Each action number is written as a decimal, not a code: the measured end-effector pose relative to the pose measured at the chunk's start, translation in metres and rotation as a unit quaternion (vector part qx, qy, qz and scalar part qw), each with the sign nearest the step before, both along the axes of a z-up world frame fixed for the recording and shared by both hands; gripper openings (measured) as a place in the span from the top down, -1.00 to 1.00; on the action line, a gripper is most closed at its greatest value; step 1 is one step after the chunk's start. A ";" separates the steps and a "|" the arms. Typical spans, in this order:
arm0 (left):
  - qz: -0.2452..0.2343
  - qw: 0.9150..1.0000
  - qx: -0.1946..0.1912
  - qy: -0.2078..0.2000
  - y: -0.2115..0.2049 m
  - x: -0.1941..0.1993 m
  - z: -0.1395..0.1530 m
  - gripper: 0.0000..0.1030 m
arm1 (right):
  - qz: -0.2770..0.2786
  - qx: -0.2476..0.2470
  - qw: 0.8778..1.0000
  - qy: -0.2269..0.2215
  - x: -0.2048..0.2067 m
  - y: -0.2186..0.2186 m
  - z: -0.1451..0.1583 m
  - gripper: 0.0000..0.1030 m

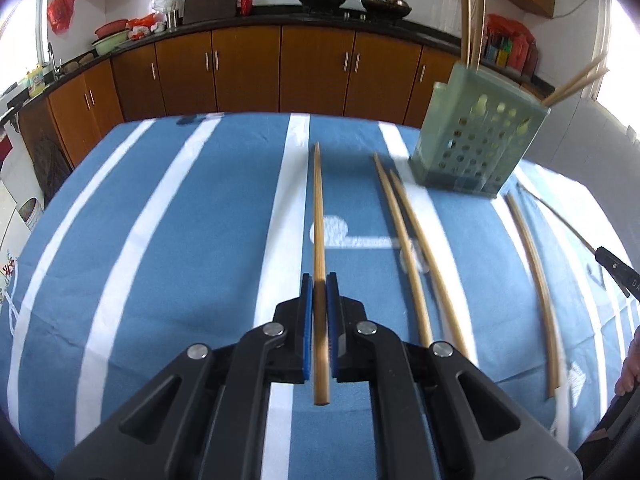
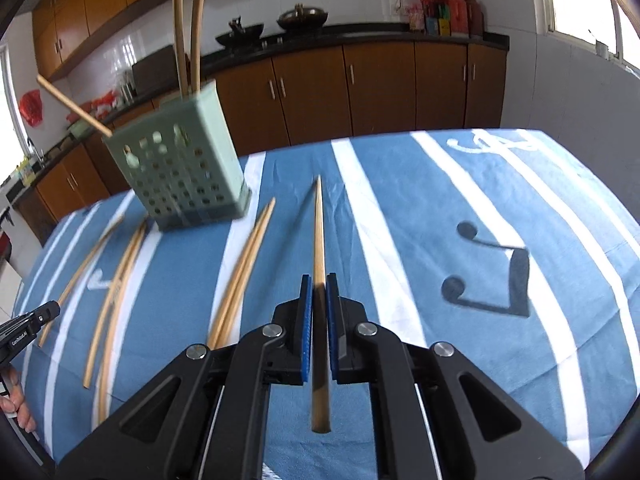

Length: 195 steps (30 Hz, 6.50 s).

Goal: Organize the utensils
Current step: 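Lift the held chopsticks with both tools and carry them over the green holder, then lower the chopsticks into the green holder and open both tools, then move both tools back to the table and close each on a chopstick, then hold the grasped chopsticks in both tools just above the table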

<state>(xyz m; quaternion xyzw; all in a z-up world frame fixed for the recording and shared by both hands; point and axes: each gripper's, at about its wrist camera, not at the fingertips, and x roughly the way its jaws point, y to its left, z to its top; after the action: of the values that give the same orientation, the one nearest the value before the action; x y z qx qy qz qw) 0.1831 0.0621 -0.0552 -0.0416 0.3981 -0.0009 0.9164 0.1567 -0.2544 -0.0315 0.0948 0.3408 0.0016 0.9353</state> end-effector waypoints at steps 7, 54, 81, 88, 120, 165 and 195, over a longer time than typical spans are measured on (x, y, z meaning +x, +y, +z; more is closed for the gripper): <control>0.009 0.998 -0.020 -0.067 0.005 -0.012 0.046 0.85 | -0.003 0.004 0.999 -0.046 -0.008 -0.003 0.029 0.86; 0.004 0.940 -0.090 -0.330 -0.079 0.044 0.223 0.86 | 0.045 0.068 0.964 -0.254 0.048 0.031 0.173 0.86; 0.005 0.955 -0.105 -0.279 -0.051 0.038 0.194 0.68 | 0.027 0.053 0.975 -0.213 0.023 0.014 0.158 0.51; 0.023 0.973 -0.060 -0.222 -0.019 0.001 0.152 0.58 | -0.008 0.042 0.991 -0.129 0.003 -0.013 0.106 0.50; -0.006 0.999 -0.033 -0.008 -0.016 0.000 0.008 0.53 | 0.055 -0.006 0.994 0.098 0.016 0.053 -0.050 0.74; -0.003 0.999 0.006 0.037 -0.001 0.031 -0.039 0.82 | -0.001 -0.014 0.996 0.084 0.033 0.016 -0.053 0.84; -0.008 0.999 0.000 0.038 -0.001 0.018 -0.039 0.82 | 0.009 -0.009 0.996 0.083 0.021 0.015 -0.054 0.83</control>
<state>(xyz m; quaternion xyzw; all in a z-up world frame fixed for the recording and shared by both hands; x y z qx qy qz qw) 0.2013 0.0614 -0.0942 -0.0379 0.4332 -0.0069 0.9005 0.1777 -0.2395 -0.0856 0.0831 0.4185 -0.0005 0.9044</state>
